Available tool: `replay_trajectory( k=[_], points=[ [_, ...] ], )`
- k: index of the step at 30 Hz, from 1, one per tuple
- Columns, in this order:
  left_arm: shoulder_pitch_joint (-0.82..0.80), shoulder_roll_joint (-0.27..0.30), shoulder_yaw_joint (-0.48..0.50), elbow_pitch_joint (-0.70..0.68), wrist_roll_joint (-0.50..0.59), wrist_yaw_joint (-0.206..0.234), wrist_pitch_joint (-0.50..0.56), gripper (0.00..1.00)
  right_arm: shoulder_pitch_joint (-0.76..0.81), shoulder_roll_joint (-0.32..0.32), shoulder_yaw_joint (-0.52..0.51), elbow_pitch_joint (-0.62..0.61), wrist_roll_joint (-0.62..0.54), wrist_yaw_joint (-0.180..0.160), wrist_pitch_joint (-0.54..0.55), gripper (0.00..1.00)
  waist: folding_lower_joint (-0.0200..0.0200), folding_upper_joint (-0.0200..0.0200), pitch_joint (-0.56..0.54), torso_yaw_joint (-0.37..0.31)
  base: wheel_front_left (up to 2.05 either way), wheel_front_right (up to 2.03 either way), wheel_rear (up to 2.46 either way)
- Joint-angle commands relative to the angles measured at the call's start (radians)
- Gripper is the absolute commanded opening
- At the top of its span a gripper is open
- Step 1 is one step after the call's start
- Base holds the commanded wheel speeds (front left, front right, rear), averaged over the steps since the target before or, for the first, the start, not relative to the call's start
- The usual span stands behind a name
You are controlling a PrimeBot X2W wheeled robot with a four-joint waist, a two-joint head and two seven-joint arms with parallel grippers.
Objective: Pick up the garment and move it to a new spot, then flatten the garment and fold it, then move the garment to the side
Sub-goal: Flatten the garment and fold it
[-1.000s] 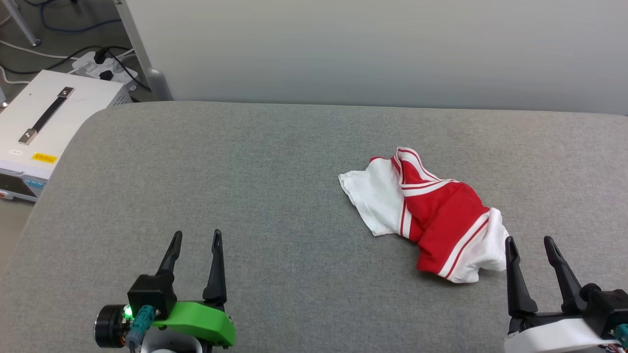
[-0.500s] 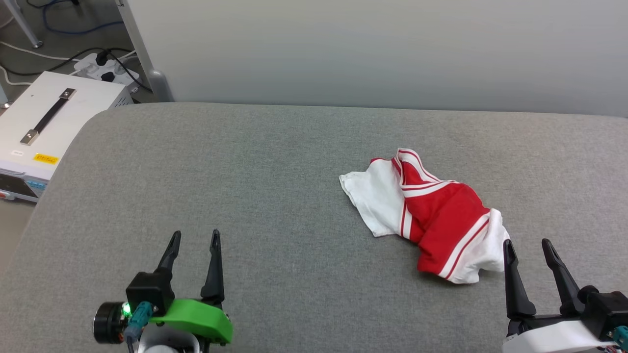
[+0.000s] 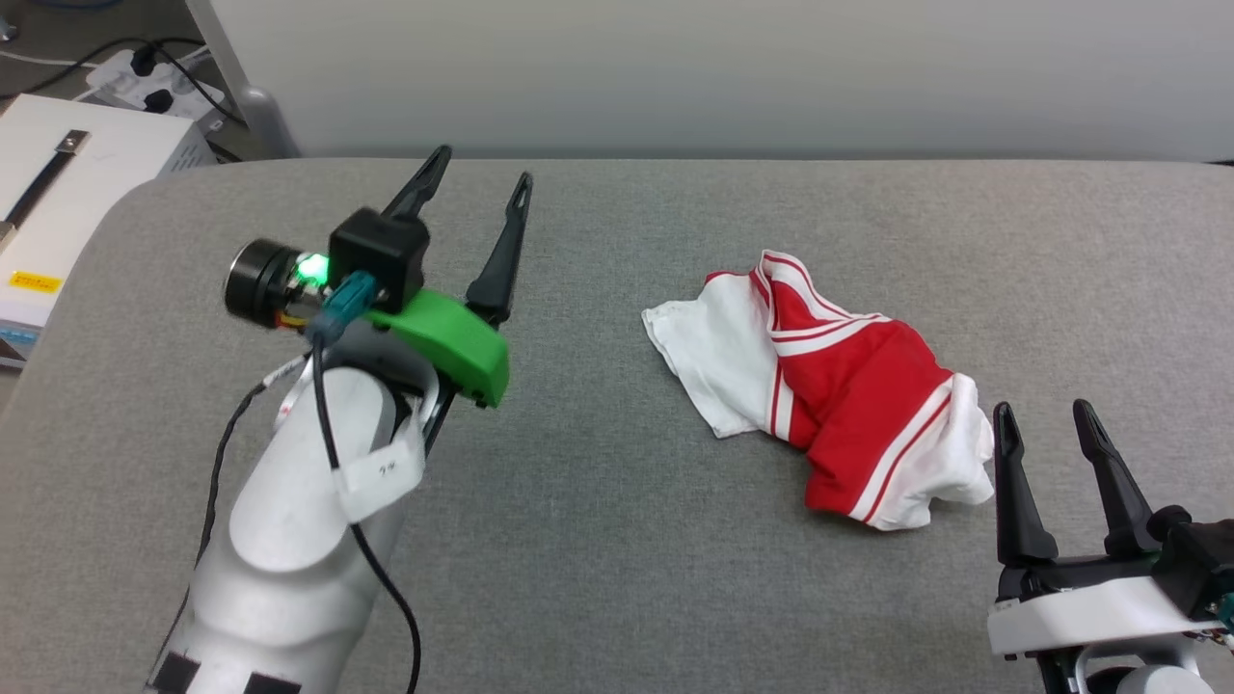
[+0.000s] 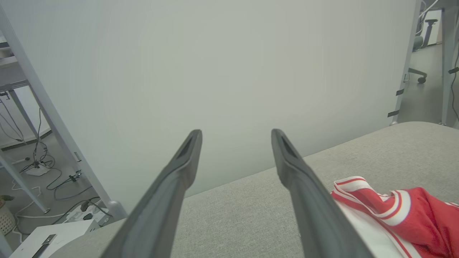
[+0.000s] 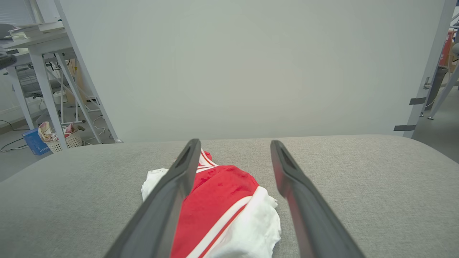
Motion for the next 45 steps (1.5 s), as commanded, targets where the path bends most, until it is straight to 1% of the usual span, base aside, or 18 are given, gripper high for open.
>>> replay_trajectory(
  k=[1, 3, 7, 12, 14, 16, 18, 20, 23, 29, 33, 36, 38, 39, 40, 45],
  points=[
    [-0.058, 0.011, -0.040, 0.017, -0.031, -0.003, 0.026, 1.00, -0.023, -0.001, 0.001, -0.005, -0.005, -0.001, -0.005, 1.00, 0.0000, 0.0000, 0.039, -0.032, 0.00, 0.00, 0.00],
    [-0.136, 0.024, -0.116, 0.047, -0.086, -0.003, 0.086, 1.00, -0.035, -0.001, 0.001, -0.008, -0.003, -0.001, -0.005, 1.00, 0.0000, 0.0000, 0.059, -0.047, 0.00, 0.00, 0.00],
    [-0.277, 0.039, -0.271, 0.099, -0.233, -0.003, 0.255, 1.00, -0.060, -0.001, 0.003, -0.012, 0.002, -0.001, -0.005, 1.00, 0.0000, 0.0000, 0.099, -0.073, 0.00, 0.00, 0.00],
    [-0.413, 0.056, -0.460, 0.157, -0.431, -0.003, 0.520, 1.00, -0.097, -0.001, 0.013, -0.017, 0.010, -0.001, -0.005, 1.00, 0.0000, 0.0000, 0.156, -0.112, 0.00, 0.00, 0.00],
    [-0.453, 0.062, -0.520, 0.178, -0.509, -0.003, 0.620, 1.00, -0.112, -0.001, 0.016, -0.019, 0.013, -0.001, -0.005, 1.00, 0.0000, 0.0000, 0.180, -0.128, 0.00, 0.00, 0.00],
    [-0.494, 0.077, -0.582, 0.200, -0.555, -0.003, 0.700, 1.00, -0.128, -0.001, 0.018, -0.021, 0.018, -0.001, -0.005, 1.00, 0.0000, 0.0000, 0.203, -0.144, 0.00, 0.00, 0.00],
    [-0.526, 0.080, -0.615, 0.227, -0.609, -0.003, 0.753, 1.00, -0.143, -0.001, 0.018, -0.022, 0.023, -0.001, -0.005, 1.00, 0.0000, 0.0000, 0.228, -0.158, 0.00, 0.00, 0.00],
    [-0.560, 0.083, -0.648, 0.264, -0.637, -0.003, 0.790, 1.00, -0.156, -0.001, 0.019, -0.024, 0.028, -0.001, -0.005, 1.00, 0.0000, 0.0000, 0.253, -0.171, 0.00, 0.00, 0.00],
    [-0.596, 0.077, -0.684, 0.324, -0.663, -0.003, 0.814, 1.00, -0.174, -0.001, 0.025, -0.023, 0.035, -0.001, -0.005, 1.00, 0.0000, 0.0000, 0.283, -0.191, 0.00, 0.00, 0.00],
    [-0.629, 0.087, -0.801, 0.437, -0.658, -0.003, 0.836, 1.00, -0.208, -0.001, 0.037, -0.020, 0.051, -0.001, -0.005, 1.00, 0.0000, 0.0000, 0.329, -0.232, 0.00, 0.00, 0.00],
    [-0.605, 0.098, -0.888, 0.463, -0.693, -0.003, 0.889, 1.00, -0.212, -0.001, 0.036, -0.019, 0.055, -0.001, -0.005, 1.00, 0.0000, 0.0000, 0.339, -0.240, 0.00, 0.00, 0.00],
    [-0.589, 0.108, -0.923, 0.461, -0.724, -0.003, 0.909, 1.00, -0.212, -0.001, 0.033, -0.020, 0.055, -0.001, -0.005, 1.00, 0.0000, 0.0000, 0.344, -0.239, 0.00, 0.00, 0.00],
    [-0.582, 0.114, -0.937, 0.459, -0.737, -0.003, 0.901, 1.00, -0.214, -0.001, 0.032, -0.018, 0.054, -0.001, -0.005, 1.00, 0.0000, 0.0000, 0.345, -0.237, 0.00, 0.00, 0.00],
    [-0.579, 0.115, -0.943, 0.457, -0.741, -0.003, 0.889, 0.56, -0.216, -0.001, 0.033, -0.017, 0.053, -0.001, -0.005, 1.00, 0.0000, 0.0000, 0.344, -0.234, 0.00, 0.00, 0.00],
    [-0.577, 0.114, -0.946, 0.455, -0.746, -0.003, 0.875, 0.00, -0.218, -0.001, 0.034, -0.017, 0.052, -0.001, -0.005, 1.00, 0.0000, 0.0000, 0.343, -0.231, 0.00, 0.00, 0.00],
    [-0.585, 0.113, -0.959, 0.413, -0.762, -0.003, 0.758, 0.00, -0.207, -0.001, 0.028, -0.015, 0.042, -0.001, -0.005, 1.00, 0.0000, 0.0000, 0.306, -0.201, 0.00, 0.00, 0.00]
  ],
)
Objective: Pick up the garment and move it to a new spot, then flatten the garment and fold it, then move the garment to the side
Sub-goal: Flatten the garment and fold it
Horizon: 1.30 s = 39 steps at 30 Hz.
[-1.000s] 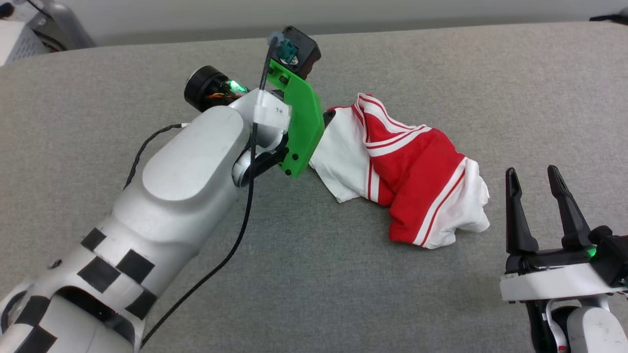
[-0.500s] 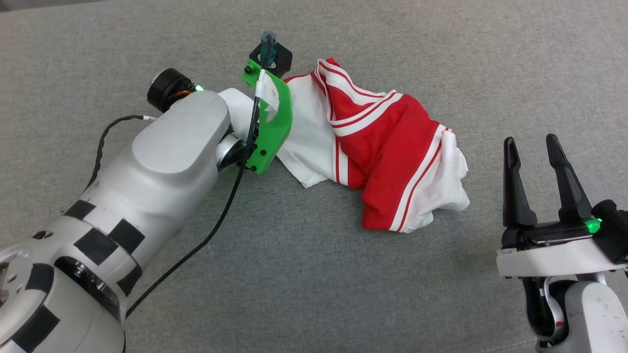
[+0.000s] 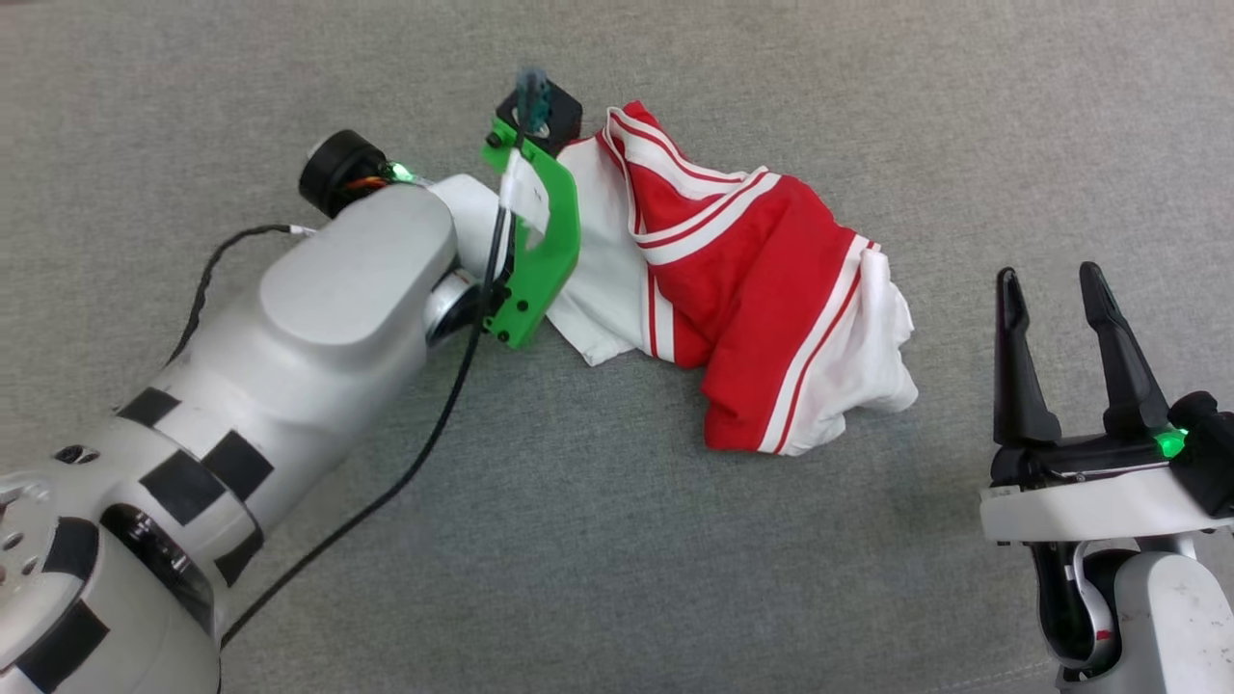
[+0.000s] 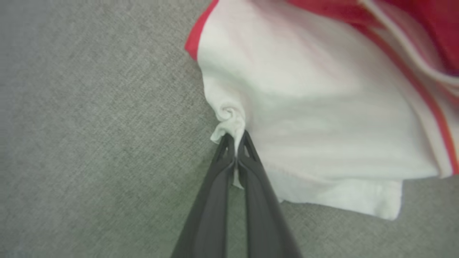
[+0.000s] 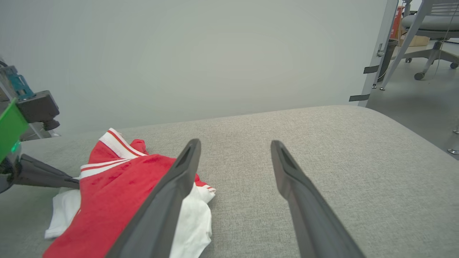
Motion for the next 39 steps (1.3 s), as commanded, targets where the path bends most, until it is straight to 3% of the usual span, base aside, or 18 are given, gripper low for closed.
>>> replay_trajectory(
  k=[1, 7, 13, 21, 26, 34, 35, 36, 37, 39],
  points=[
    [0.052, 0.005, -0.022, -0.007, -0.009, -0.003, -0.024, 0.00, -0.004, 0.000, -0.005, 0.002, -0.003, -0.001, -0.005, 1.00, 0.0000, -0.0001, -0.031, 0.025, 0.00, 0.00, 0.00],
    [0.058, 0.092, -0.020, -0.143, -0.054, -0.003, -0.176, 0.00, 0.042, 0.000, -0.026, 0.006, -0.013, -0.001, -0.005, 1.00, 0.0000, -0.0001, -0.108, 0.078, 0.00, 0.00, 0.00],
    [0.089, 0.254, 0.006, -0.264, -0.105, -0.002, -0.222, 0.00, 0.076, 0.000, -0.044, 0.001, -0.022, -0.001, -0.005, 1.00, 0.0000, -0.0001, -0.157, 0.128, 0.00, 0.00, 0.00],
    [0.194, 0.417, 0.039, -0.315, -0.170, 0.073, -0.225, 0.00, 0.079, 0.000, -0.049, -0.003, -0.030, -0.001, -0.005, 1.00, 0.0000, -0.0001, -0.156, 0.154, 0.00, 0.00, 0.00],
    [0.272, 0.444, 0.042, -0.264, -0.206, 0.117, -0.237, 0.00, 0.068, 0.000, -0.044, -0.001, -0.034, -0.001, -0.005, 1.00, 0.0000, -0.0001, -0.135, 0.143, 0.00, 0.00, 0.00],
    [0.363, 0.399, 0.054, -0.101, -0.269, 0.109, -0.282, 0.00, 0.063, 0.000, -0.050, 0.004, -0.040, -0.001, -0.005, 1.00, 0.0000, -0.0001, -0.123, 0.124, 0.00, 0.00, 0.00],
    [0.370, 0.385, 0.063, -0.085, -0.277, 0.106, -0.304, 0.24, 0.065, 0.000, -0.051, 0.005, -0.042, -0.001, -0.005, 1.00, 0.0000, -0.0001, -0.132, 0.126, 0.00, 0.00, 0.00],
    [0.375, 0.374, 0.068, -0.075, -0.279, 0.102, -0.327, 0.79, 0.067, 0.000, -0.051, 0.004, -0.045, -0.001, -0.005, 1.00, 0.0000, -0.0001, -0.139, 0.128, 0.00, 0.00, 0.00],
    [0.378, 0.363, 0.074, -0.065, -0.271, 0.100, -0.368, 1.00, 0.069, 0.000, -0.050, 0.001, -0.049, -0.001, -0.005, 1.00, 0.0000, -0.0001, -0.151, 0.131, 0.00, 0.00, 0.00],
    [0.385, 0.347, 0.091, -0.050, -0.254, 0.105, -0.469, 1.00, 0.073, 0.000, -0.049, -0.008, -0.054, -0.001, -0.005, 1.00, 0.0000, -0.0001, -0.176, 0.138, 0.00, 0.00, 0.00]
  ],
)
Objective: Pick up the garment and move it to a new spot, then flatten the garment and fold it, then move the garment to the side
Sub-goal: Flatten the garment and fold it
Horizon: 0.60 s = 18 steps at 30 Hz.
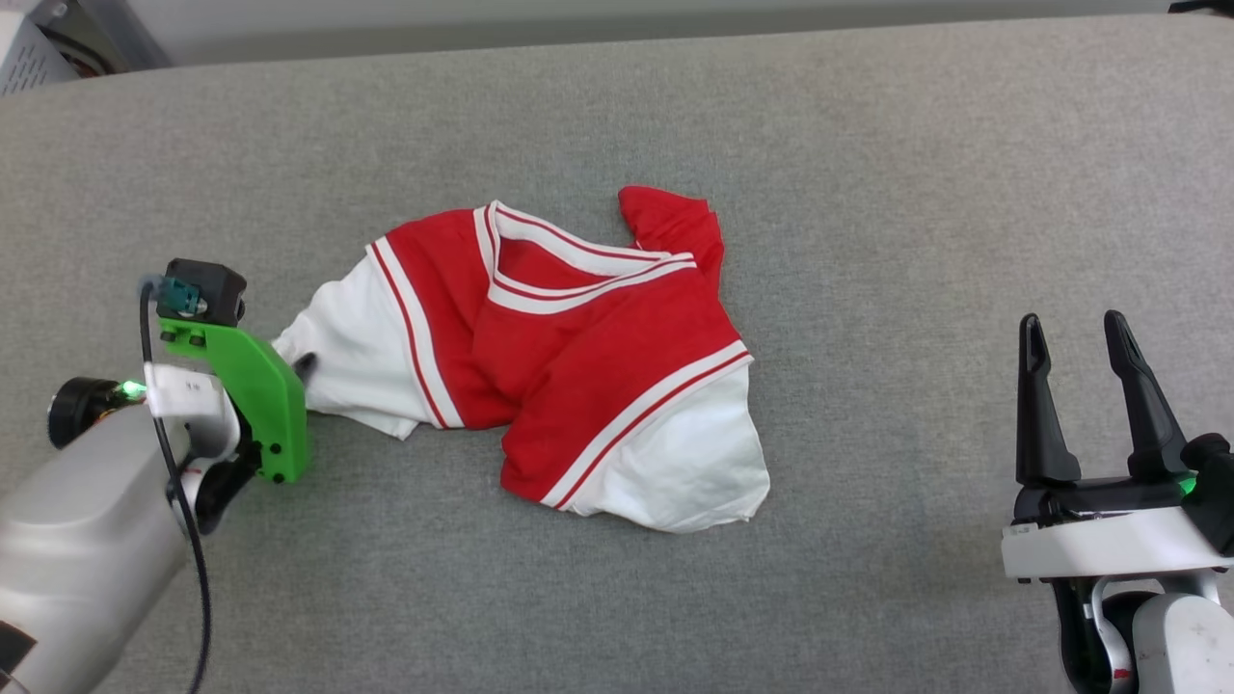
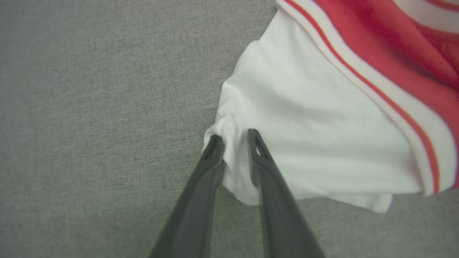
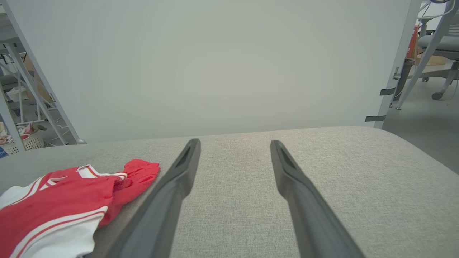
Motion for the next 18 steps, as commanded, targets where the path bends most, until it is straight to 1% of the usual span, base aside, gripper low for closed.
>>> replay_trajectory(
  k=[1, 2, 3, 5, 6, 8, 10, 11, 14, 16, 18],
  points=[
    [0.025, -0.018, 0.008, 0.006, 0.028, 0.006, -0.069, 1.00, 0.002, -0.001, 0.000, -0.012, -0.013, -0.001, -0.005, 1.00, -0.0001, 0.0000, -0.045, 0.019, 0.00, 0.00, 0.00],
    [0.029, -0.025, 0.018, 0.006, 0.040, 0.018, -0.125, 1.00, 0.003, -0.001, 0.001, -0.019, -0.019, -0.001, -0.005, 1.00, -0.0001, 0.0000, -0.056, 0.024, 0.00, 0.00, 0.00],
    [0.056, -0.040, 0.044, -0.005, 0.067, 0.049, -0.287, 1.00, -0.001, -0.009, 0.008, -0.047, -0.039, -0.001, -0.005, 1.00, -0.0001, 0.0000, -0.088, 0.044, 0.00, 0.00, 0.00],
    [0.073, -0.049, 0.063, -0.026, 0.086, 0.078, -0.348, 1.00, -0.014, -0.032, 0.018, -0.069, -0.045, -0.001, -0.005, 1.00, -0.0001, 0.0000, -0.103, 0.059, 0.00, 0.00, 0.00],
    [0.081, -0.052, 0.083, -0.044, 0.099, 0.101, -0.367, 1.00, -0.024, -0.048, 0.026, -0.080, -0.047, -0.001, -0.005, 1.00, -0.0001, 0.0000, -0.109, 0.067, 0.00, 0.00, 0.00],
    [0.097, -0.057, 0.136, -0.096, 0.140, 0.147, -0.377, 1.00, -0.047, -0.080, 0.040, -0.100, -0.042, -0.001, -0.005, 1.00, -0.0001, 0.0000, -0.119, 0.081, 0.00, 0.00, 0.00],
    [0.129, -0.060, 0.235, -0.184, 0.218, 0.203, -0.379, 1.00, -0.073, -0.121, 0.066, -0.117, -0.037, -0.001, -0.005, 1.00, -0.0001, 0.0000, -0.125, 0.093, 0.00, 0.00, 0.00],
    [0.148, -0.062, 0.270, -0.215, 0.245, 0.221, -0.379, 1.00, -0.082, -0.136, 0.076, -0.122, -0.034, -0.001, -0.005, 1.00, -0.0001, 0.0000, -0.127, 0.097, 0.00, 0.00, 0.00],
    [0.269, -0.087, 0.433, -0.364, 0.384, 0.291, -0.379, 1.00, -0.120, -0.217, 0.144, -0.121, -0.003, -0.001, -0.005, 1.00, -0.0001, 0.0000, -0.137, 0.112, 0.00, 0.00, 0.00],
    [0.345, -0.110, 0.519, -0.441, 0.469, 0.322, -0.379, 1.00, -0.146, -0.280, 0.204, -0.107, 0.018, -0.001, -0.005, 1.00, -0.0001, 0.0000, -0.141, 0.120, 0.00, 0.00, 0.00],
    [0.420, -0.138, 0.591, -0.505, 0.541, 0.342, -0.379, 1.00, -0.165, -0.347, 0.282, -0.076, 0.053, -0.001, -0.005, 1.00, -0.0001, 0.0000, -0.146, 0.125, 0.00, 0.00, 0.00]
  ],
)
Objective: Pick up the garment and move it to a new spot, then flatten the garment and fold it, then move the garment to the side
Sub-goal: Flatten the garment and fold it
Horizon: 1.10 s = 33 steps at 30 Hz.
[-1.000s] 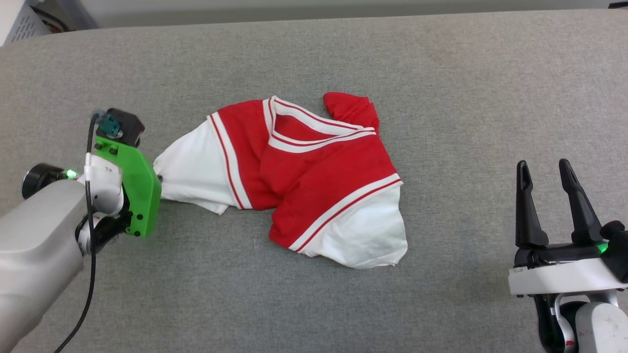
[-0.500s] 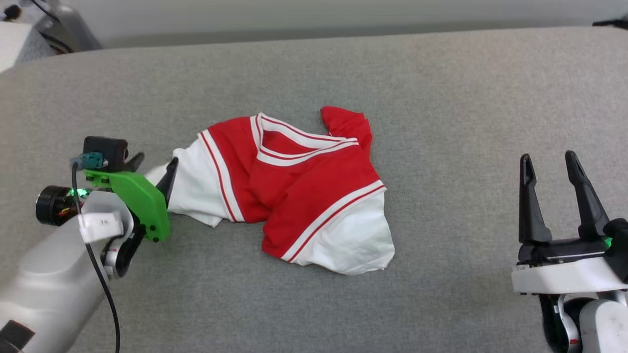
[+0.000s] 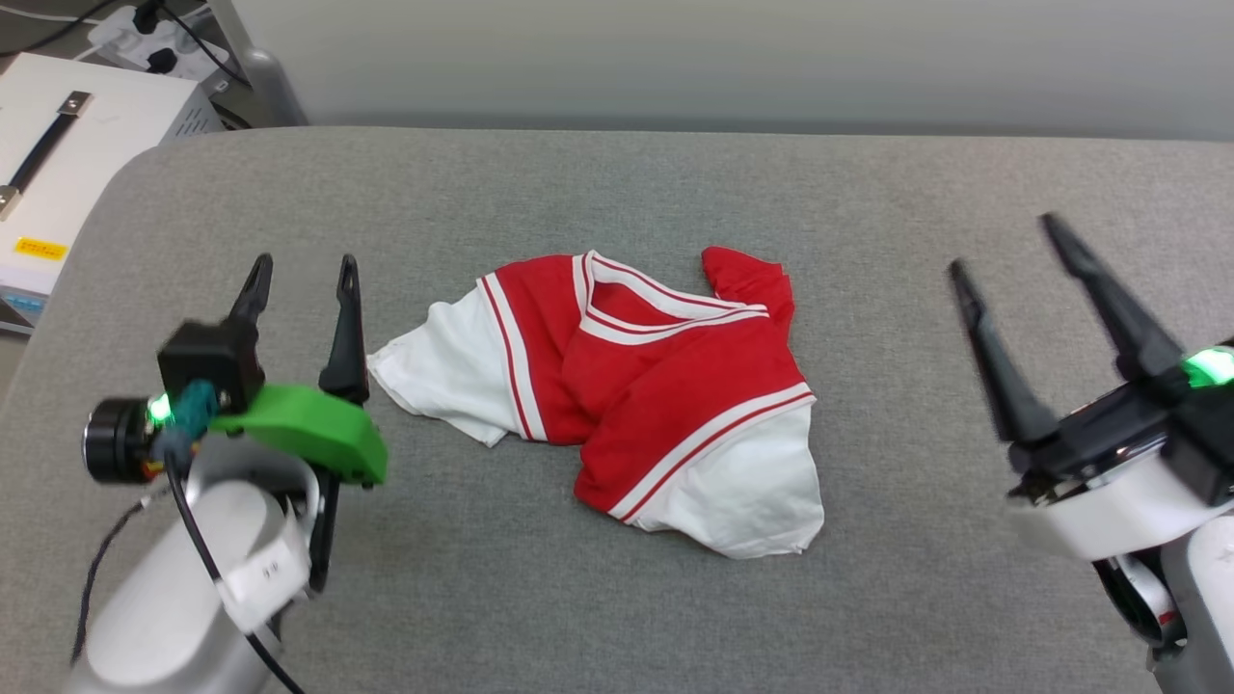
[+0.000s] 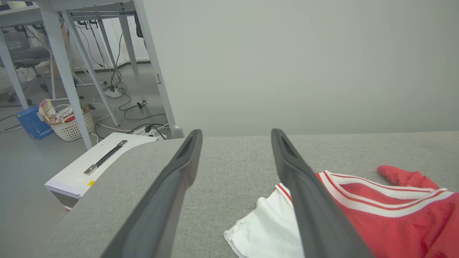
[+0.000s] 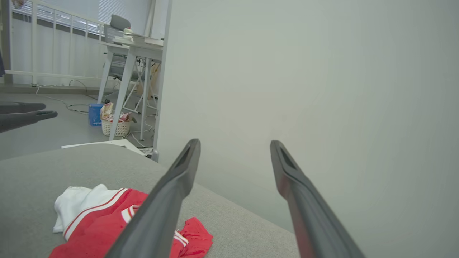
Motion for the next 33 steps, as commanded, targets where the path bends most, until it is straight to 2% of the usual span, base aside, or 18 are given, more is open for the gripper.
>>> replay_trajectory(
  k=[1, 4, 8, 15, 19, 23, 33],
  points=[
    [0.052, -0.023, 0.038, -0.031, 0.042, 0.011, -0.005, 1.00, -0.028, -0.044, 0.051, 0.019, 0.023, -0.001, -0.005, 1.00, 0.0000, 0.0000, -0.012, 0.012, 0.00, 0.00, 0.00],
    [0.153, -0.068, 0.114, -0.099, 0.132, 0.012, -0.005, 1.00, -0.078, -0.152, 0.199, 0.049, 0.096, -0.001, 0.044, 1.00, 0.0000, 0.0000, -0.017, 0.017, 0.00, 0.00, 0.00],
    [0.250, -0.121, 0.193, -0.142, 0.211, -0.002, -0.005, 1.00, -0.155, -0.254, 0.371, 0.044, 0.220, -0.001, 0.175, 1.00, 0.0000, 0.0000, -0.012, 0.022, 0.00, 0.00, 0.00],
    [0.320, -0.213, 0.289, -0.162, 0.315, -0.063, -0.005, 1.00, -0.274, -0.369, 0.630, 0.037, 0.404, -0.001, 0.484, 1.00, 0.0000, 0.0000, 0.033, 0.043, 0.00, 0.00, 0.00],
    [0.314, -0.254, 0.330, -0.156, 0.360, -0.102, -0.005, 1.00, -0.338, -0.386, 0.743, 0.039, 0.453, -0.001, 0.606, 1.00, 0.0000, 0.0000, 0.070, 0.059, 0.00, 0.00, 0.00],
    [0.294, -0.295, 0.364, -0.153, 0.398, -0.138, -0.005, 1.00, -0.396, -0.381, 0.831, 0.071, 0.449, -0.001, 0.671, 1.00, 0.0000, 0.0000, 0.113, 0.077, 0.00, 0.00, 0.00],
    [0.245, -0.378, 0.435, -0.141, 0.479, -0.210, -0.005, 1.00, -0.462, -0.320, 0.973, 0.262, 0.475, -0.001, 0.671, 1.00, 0.0000, 0.0000, 0.202, 0.106, 0.00, 0.00, 0.00]
  ],
)
